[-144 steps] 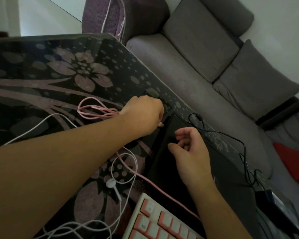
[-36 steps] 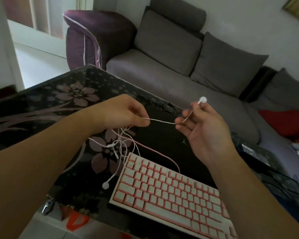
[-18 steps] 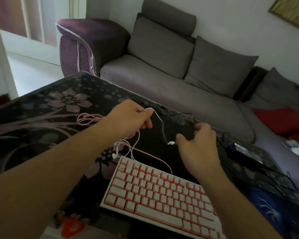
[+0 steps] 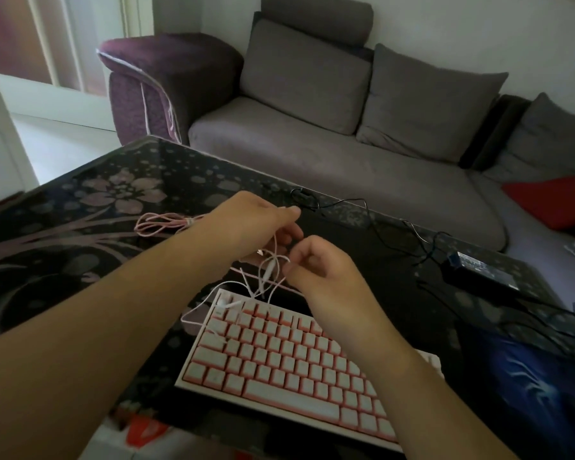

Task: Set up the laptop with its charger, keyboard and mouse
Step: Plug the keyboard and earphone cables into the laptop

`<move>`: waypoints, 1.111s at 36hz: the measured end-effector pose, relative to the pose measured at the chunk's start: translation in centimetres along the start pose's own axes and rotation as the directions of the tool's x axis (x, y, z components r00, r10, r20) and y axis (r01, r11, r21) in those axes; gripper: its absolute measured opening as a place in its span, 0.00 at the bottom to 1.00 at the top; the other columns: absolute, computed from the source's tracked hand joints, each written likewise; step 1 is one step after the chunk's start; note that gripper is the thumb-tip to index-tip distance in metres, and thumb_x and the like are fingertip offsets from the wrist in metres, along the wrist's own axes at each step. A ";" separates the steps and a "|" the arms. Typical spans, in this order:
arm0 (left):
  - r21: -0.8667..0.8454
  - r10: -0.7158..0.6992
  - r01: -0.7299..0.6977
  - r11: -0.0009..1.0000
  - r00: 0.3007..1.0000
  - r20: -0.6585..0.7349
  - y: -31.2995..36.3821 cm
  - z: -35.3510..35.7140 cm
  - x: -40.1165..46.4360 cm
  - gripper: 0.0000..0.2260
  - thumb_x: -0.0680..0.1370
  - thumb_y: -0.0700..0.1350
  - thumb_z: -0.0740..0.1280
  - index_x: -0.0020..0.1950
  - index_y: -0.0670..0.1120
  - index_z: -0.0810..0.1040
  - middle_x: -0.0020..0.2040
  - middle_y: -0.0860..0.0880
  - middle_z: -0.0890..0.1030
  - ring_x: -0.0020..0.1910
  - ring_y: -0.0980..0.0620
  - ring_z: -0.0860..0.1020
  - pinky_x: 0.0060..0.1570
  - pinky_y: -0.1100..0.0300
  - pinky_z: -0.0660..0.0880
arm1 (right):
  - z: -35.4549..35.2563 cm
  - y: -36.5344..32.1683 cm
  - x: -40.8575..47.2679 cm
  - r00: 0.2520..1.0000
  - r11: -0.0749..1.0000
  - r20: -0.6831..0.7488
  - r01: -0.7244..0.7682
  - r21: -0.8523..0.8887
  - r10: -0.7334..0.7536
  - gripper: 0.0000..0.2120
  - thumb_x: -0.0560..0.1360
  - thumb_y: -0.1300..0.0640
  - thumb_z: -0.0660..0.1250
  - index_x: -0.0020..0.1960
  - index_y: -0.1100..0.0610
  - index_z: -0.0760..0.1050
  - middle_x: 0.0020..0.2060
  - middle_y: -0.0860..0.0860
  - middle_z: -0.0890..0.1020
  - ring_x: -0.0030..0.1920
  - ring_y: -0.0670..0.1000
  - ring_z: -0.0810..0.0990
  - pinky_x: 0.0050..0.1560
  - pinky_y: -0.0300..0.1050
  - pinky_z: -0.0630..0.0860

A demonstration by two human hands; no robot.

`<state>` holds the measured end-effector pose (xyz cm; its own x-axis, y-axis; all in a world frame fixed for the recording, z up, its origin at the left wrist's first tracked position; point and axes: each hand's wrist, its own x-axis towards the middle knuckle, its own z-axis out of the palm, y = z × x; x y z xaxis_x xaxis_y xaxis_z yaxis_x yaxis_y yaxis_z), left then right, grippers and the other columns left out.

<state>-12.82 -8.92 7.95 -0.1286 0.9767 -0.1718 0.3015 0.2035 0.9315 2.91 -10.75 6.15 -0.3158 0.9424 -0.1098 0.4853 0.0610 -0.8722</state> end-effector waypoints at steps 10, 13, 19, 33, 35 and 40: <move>0.313 0.344 -0.233 0.921 0.863 -0.369 -0.9 1.3 -0.5 0.13 0.77 0.52 0.75 0.57 0.53 0.75 0.52 0.53 0.76 0.47 0.57 0.76 0.41 0.66 0.69 | -2.5 0.6 0.7 0.992 0.871 -0.104 -0.016 0.492 0.076 0.06 0.85 0.62 0.63 0.56 0.59 0.79 0.40 0.53 0.87 0.47 0.54 0.89 0.57 0.56 0.85; 0.374 0.355 -0.232 0.898 0.884 -0.304 -0.8 1.2 -0.4 0.11 0.77 0.43 0.74 0.54 0.54 0.75 0.50 0.55 0.76 0.46 0.58 0.76 0.40 0.68 0.68 | -3.0 0.8 0.8 0.991 0.850 -0.106 -0.017 0.527 0.085 0.06 0.85 0.62 0.62 0.56 0.59 0.78 0.38 0.54 0.83 0.39 0.55 0.86 0.46 0.53 0.86; 0.409 0.160 -0.097 0.907 0.980 -0.121 -1.9 -0.1 0.5 0.15 0.77 0.37 0.73 0.53 0.57 0.78 0.52 0.55 0.80 0.51 0.57 0.79 0.48 0.63 0.75 | -4.4 1.4 1.5 0.967 0.901 -0.209 -0.041 0.432 0.144 0.06 0.84 0.62 0.64 0.56 0.55 0.79 0.34 0.50 0.78 0.28 0.45 0.71 0.26 0.38 0.66; 0.316 0.001 -0.150 0.937 0.905 0.426 -1.4 1.9 -0.4 0.12 0.81 0.53 0.70 0.63 0.50 0.81 0.51 0.52 0.87 0.47 0.58 0.87 0.58 0.52 0.83 | -3.7 1.0 1.4 0.974 0.851 -0.190 -0.005 0.525 0.123 0.07 0.86 0.59 0.61 0.60 0.59 0.77 0.44 0.56 0.87 0.40 0.58 0.88 0.35 0.48 0.83; 0.372 -0.022 -0.175 0.911 0.882 0.470 -1.5 1.2 -0.3 0.11 0.80 0.52 0.72 0.62 0.53 0.81 0.52 0.54 0.87 0.49 0.60 0.86 0.59 0.56 0.81 | -4.1 1.1 1.5 0.965 0.838 -0.230 0.019 0.545 0.128 0.08 0.86 0.59 0.61 0.60 0.59 0.77 0.44 0.57 0.87 0.40 0.57 0.88 0.36 0.47 0.83; 0.662 -0.075 -0.209 0.720 0.924 0.374 -3.1 0.6 0.2 0.13 0.77 0.43 0.76 0.57 0.57 0.80 0.55 0.57 0.82 0.55 0.58 0.81 0.62 0.55 0.80 | -7.2 1.6 1.9 0.888 0.753 -0.392 0.084 0.653 0.241 0.08 0.86 0.58 0.62 0.60 0.57 0.78 0.40 0.53 0.84 0.33 0.47 0.83 0.34 0.43 0.81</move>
<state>-13.24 -9.27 4.87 0.2116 0.9129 -0.3490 0.8691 -0.0124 0.4945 8.98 -6.52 7.97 0.1562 0.9803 -0.1207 -0.1939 -0.0894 -0.9769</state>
